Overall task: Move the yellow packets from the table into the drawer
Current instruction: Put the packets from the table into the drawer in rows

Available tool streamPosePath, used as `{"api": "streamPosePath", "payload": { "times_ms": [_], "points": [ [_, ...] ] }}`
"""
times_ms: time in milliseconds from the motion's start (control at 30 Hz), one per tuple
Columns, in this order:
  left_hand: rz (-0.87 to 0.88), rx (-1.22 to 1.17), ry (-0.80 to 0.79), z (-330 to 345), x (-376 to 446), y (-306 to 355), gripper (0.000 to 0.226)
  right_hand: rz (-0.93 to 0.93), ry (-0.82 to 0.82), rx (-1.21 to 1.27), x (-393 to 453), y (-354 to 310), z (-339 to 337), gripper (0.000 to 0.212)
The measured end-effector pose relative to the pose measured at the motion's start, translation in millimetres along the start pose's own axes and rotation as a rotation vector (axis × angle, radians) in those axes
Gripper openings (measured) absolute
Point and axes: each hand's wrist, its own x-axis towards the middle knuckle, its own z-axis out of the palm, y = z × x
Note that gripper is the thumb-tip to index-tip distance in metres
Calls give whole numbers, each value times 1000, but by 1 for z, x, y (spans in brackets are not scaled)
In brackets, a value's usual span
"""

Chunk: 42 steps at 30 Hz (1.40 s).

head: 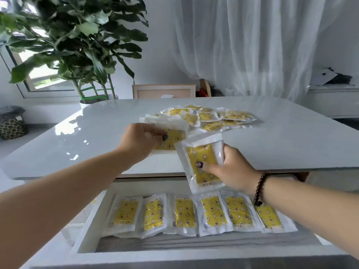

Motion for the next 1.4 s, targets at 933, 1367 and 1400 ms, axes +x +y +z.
{"api": "streamPosePath", "payload": {
  "times_ms": [933, 1367, 1400],
  "points": [
    [-160, -161, -9, -103, -41, -88, 15, 551, -187, 129, -17, 24, 131, 20],
    [-138, -82, -29, -120, -44, -110, 14, 680, -279, 110, 59, 40, 267, 72],
    [-137, -78, -26, -122, -43, -112, 14, 673, -278, 105, 58, 37, 271, 65]
  ]
}}
